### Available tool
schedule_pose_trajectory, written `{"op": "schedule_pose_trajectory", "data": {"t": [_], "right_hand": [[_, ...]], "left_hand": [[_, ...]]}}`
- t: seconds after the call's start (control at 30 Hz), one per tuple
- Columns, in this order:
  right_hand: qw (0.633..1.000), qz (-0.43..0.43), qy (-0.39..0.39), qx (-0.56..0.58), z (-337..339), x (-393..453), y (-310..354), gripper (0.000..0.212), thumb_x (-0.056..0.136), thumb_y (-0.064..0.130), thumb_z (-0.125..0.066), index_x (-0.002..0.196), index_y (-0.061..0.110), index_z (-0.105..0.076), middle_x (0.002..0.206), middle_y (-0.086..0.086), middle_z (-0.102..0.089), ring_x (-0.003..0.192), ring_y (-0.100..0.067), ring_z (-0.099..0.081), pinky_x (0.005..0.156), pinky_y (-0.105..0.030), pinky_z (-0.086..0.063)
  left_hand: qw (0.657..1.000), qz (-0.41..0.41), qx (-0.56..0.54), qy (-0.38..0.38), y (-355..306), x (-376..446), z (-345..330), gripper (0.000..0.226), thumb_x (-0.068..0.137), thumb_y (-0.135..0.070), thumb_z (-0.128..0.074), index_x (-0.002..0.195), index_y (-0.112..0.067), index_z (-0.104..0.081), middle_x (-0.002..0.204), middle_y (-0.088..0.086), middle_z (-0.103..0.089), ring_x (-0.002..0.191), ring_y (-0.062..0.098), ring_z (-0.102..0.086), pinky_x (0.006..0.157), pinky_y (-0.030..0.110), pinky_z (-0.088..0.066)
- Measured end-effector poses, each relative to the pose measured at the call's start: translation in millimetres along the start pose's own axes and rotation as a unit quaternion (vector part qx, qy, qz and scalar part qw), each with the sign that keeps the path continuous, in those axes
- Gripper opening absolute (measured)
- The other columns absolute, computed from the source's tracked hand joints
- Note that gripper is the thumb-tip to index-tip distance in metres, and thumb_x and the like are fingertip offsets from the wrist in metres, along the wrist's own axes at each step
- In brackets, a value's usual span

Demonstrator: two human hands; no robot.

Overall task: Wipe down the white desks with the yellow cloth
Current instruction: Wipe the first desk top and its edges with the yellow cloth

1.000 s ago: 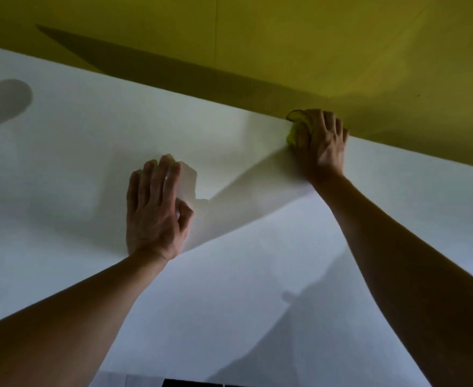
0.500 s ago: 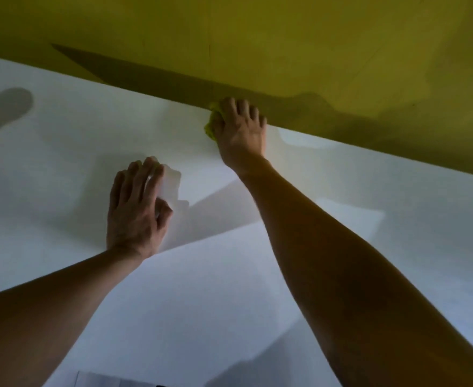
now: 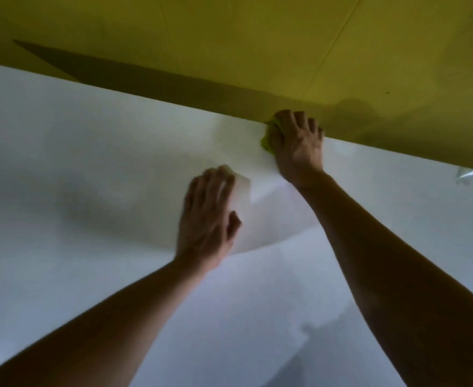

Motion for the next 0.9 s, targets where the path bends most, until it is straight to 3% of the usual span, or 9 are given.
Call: {"op": "schedule_pose_trajectory", "data": {"t": [0.13, 0.23, 0.33, 0.53, 0.63, 0.73, 0.9], "right_hand": [[0.993, 0.080, 0.079, 0.024, -37.9, 25.2, 83.4, 0.045, 0.100, 0.047, -0.037, 0.136, 0.024, -0.050, 0.127, -0.010, -0.054, 0.115, -0.031, -0.050, 0.095, -0.041, -0.035], [0.991, 0.089, 0.088, 0.040, -44.1, 34.3, 101.6, 0.041, 0.103, 0.046, -0.038, 0.137, 0.024, -0.047, 0.125, -0.009, -0.053, 0.116, -0.032, -0.050, 0.097, -0.041, -0.036], [0.990, 0.091, 0.090, 0.052, -31.0, 25.9, 62.8, 0.043, 0.101, 0.047, -0.038, 0.135, 0.023, -0.049, 0.123, -0.010, -0.054, 0.112, -0.031, -0.052, 0.096, -0.043, -0.039], [0.999, 0.024, 0.044, 0.012, 39.0, -12.9, -92.5, 0.048, 0.094, 0.050, -0.032, 0.124, 0.020, -0.055, 0.114, -0.016, -0.054, 0.104, -0.037, -0.052, 0.089, -0.045, -0.040], [0.998, 0.023, 0.051, 0.003, 45.7, -17.1, -111.2, 0.046, 0.097, 0.048, -0.032, 0.126, 0.020, -0.054, 0.115, -0.016, -0.052, 0.104, -0.037, -0.051, 0.090, -0.045, -0.039], [0.999, 0.016, 0.040, -0.003, 26.8, -8.6, -75.9, 0.047, 0.094, 0.048, -0.034, 0.125, 0.021, -0.058, 0.115, -0.015, -0.055, 0.104, -0.035, -0.052, 0.087, -0.042, -0.037], [0.994, 0.089, 0.060, 0.014, -21.0, 18.6, 46.9, 0.042, 0.101, 0.046, -0.040, 0.135, 0.023, -0.051, 0.122, -0.008, -0.055, 0.109, -0.030, -0.052, 0.090, -0.037, -0.036]], "left_hand": [[1.000, 0.008, 0.026, 0.013, -29.4, -2.8, -13.0, 0.070, 0.096, -0.027, -0.041, 0.160, -0.001, -0.033, 0.169, 0.018, -0.028, 0.158, 0.034, -0.025, 0.129, 0.050, -0.020], [0.999, 0.006, 0.036, 0.015, -28.4, -0.9, -12.8, 0.071, 0.095, -0.029, -0.042, 0.161, -0.003, -0.034, 0.170, 0.017, -0.028, 0.158, 0.032, -0.024, 0.129, 0.049, -0.021], [0.999, 0.001, 0.032, 0.008, -27.9, -1.0, -13.2, 0.072, 0.094, -0.027, -0.044, 0.161, -0.002, -0.034, 0.169, 0.017, -0.029, 0.157, 0.034, -0.027, 0.129, 0.050, -0.022], [1.000, -0.007, 0.025, -0.018, -31.9, 0.9, -11.0, 0.070, 0.093, -0.021, -0.045, 0.158, 0.001, -0.036, 0.167, 0.019, -0.033, 0.155, 0.037, -0.031, 0.128, 0.052, -0.022], [0.999, -0.005, 0.019, -0.032, -33.9, 1.6, -11.3, 0.069, 0.093, -0.019, -0.046, 0.158, 0.002, -0.036, 0.167, 0.019, -0.034, 0.155, 0.038, -0.031, 0.127, 0.054, -0.024], [0.999, -0.003, 0.027, -0.029, -31.8, 1.6, -12.0, 0.071, 0.094, -0.021, -0.045, 0.160, 0.001, -0.033, 0.168, 0.019, -0.032, 0.156, 0.038, -0.029, 0.127, 0.054, -0.023], [0.999, 0.003, 0.042, -0.013, -30.2, 1.2, -12.4, 0.071, 0.095, -0.026, -0.040, 0.160, 0.000, -0.033, 0.167, 0.020, -0.032, 0.156, 0.038, -0.029, 0.128, 0.053, -0.022]]}}
Point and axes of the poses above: each hand's wrist, its own x-axis towards the middle knuckle, its own z-axis out of the back of the hand, y = z × x, the point moved 7 cm from there along x, towards the middle knuckle
